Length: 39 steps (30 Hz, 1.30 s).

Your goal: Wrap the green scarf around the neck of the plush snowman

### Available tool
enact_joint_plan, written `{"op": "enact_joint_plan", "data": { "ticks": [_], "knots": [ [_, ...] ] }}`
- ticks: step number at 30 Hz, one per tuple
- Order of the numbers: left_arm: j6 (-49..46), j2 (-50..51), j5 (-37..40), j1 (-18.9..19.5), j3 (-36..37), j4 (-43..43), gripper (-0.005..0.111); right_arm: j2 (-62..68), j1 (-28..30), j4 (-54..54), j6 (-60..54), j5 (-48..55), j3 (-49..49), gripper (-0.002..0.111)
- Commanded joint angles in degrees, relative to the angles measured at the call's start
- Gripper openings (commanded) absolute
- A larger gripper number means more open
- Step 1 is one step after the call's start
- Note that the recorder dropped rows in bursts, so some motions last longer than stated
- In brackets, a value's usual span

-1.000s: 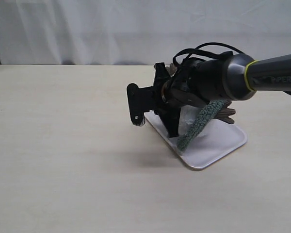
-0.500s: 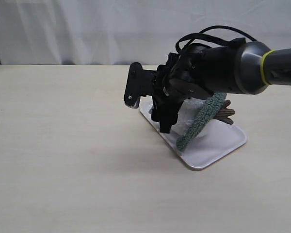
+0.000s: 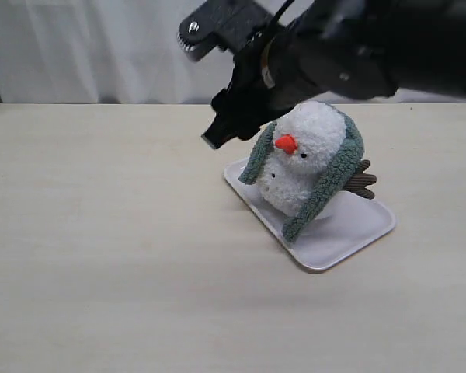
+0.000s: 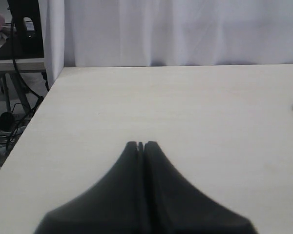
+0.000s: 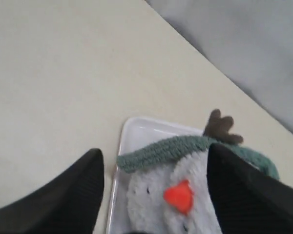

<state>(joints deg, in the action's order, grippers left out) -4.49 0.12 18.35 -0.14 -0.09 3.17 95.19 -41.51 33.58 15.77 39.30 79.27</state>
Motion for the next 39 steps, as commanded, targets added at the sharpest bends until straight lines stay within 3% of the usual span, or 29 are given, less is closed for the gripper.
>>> {"op": "enact_joint_plan", "data": {
  "ticks": [1,4,10,16,19,21,31,36,39],
  "knots": [
    [0.3,-0.1,-0.7,-0.3,0.1,-0.1,0.0,-3.2,1.0,-2.6,2.7,15.3,2.7,0.054],
    [0.3,-0.1,-0.7,-0.3,0.1,-0.1,0.0,-5.3,6.0,-2.7,3.4,18.2,1.4,0.054],
    [0.3,-0.1,-0.7,-0.3,0.1,-0.1,0.0,-11.5,24.0,-14.7,-1.1,11.0,-6.2,0.054],
    [0.3,-0.1,-0.7,-0.3,0.1,-0.1,0.0,-10.0,44.5,-40.0,-16.6,8.0,-11.6,0.054],
    [0.3,-0.1,-0.7,-0.3,0.1,-0.1,0.0,-4.4,55.1,-63.9,-33.0,8.9,-15.2,0.054],
    [0.3,-0.1,-0.7,-0.3,0.1,-0.1,0.0,0.1,58.4,-72.1,-39.4,7.3,-18.4,0.054],
    [0.3,-0.1,-0.7,-0.3,0.1,-0.1,0.0,15.3,58.6,-78.1,-42.1,-3.4,-19.6,0.054],
    [0.3,-0.1,-0.7,-0.3,0.1,-0.1,0.0,19.8,58.6,-89.6,-52.8,-3.1,-19.3,0.054],
    [0.3,-0.1,-0.7,-0.3,0.1,-0.1,0.0,20.8,58.6,-90.3,-53.8,-3.1,-19.3,0.054]
  ]
}}
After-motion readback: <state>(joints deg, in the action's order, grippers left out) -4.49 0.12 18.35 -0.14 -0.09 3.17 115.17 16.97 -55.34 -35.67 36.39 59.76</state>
